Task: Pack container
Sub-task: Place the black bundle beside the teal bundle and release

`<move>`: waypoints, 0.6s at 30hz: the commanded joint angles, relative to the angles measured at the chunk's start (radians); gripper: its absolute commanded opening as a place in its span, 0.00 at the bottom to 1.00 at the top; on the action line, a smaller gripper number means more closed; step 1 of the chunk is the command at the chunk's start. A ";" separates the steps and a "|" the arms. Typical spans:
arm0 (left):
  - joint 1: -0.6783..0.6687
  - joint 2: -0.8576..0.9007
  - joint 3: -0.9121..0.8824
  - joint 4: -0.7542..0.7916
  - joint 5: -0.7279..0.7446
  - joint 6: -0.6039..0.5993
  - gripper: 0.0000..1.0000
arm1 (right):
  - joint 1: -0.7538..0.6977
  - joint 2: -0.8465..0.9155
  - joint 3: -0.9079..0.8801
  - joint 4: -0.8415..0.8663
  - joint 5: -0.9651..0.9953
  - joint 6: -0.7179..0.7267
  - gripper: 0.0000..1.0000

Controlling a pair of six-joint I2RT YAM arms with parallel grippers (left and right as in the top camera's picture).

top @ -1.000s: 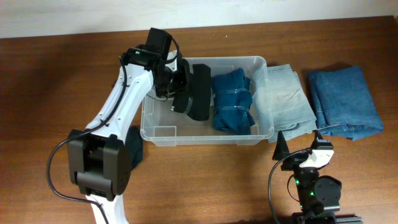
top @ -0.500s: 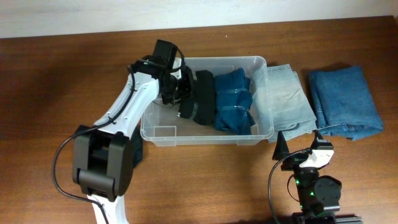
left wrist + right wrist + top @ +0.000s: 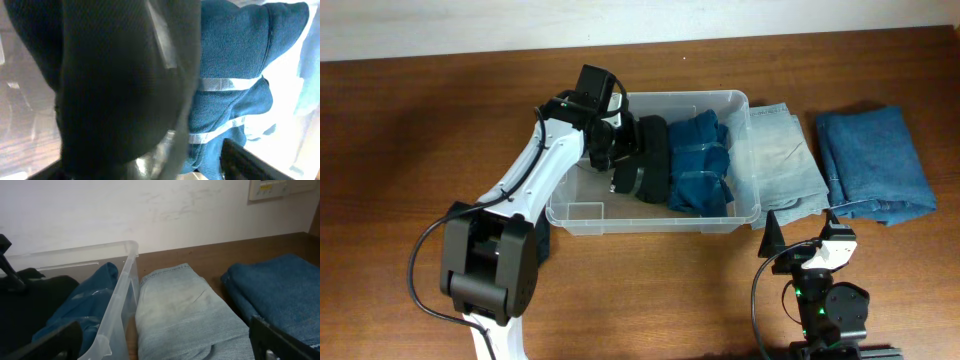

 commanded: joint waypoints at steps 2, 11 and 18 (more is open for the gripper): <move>-0.008 -0.003 -0.003 -0.002 -0.006 0.008 0.86 | 0.007 -0.008 -0.007 -0.004 -0.002 0.006 0.98; -0.007 -0.003 -0.003 -0.006 -0.088 0.118 0.87 | 0.007 -0.008 -0.007 -0.004 -0.002 0.006 0.98; -0.007 -0.003 -0.002 -0.020 -0.096 0.129 0.99 | 0.007 -0.008 -0.007 -0.004 -0.002 0.006 0.98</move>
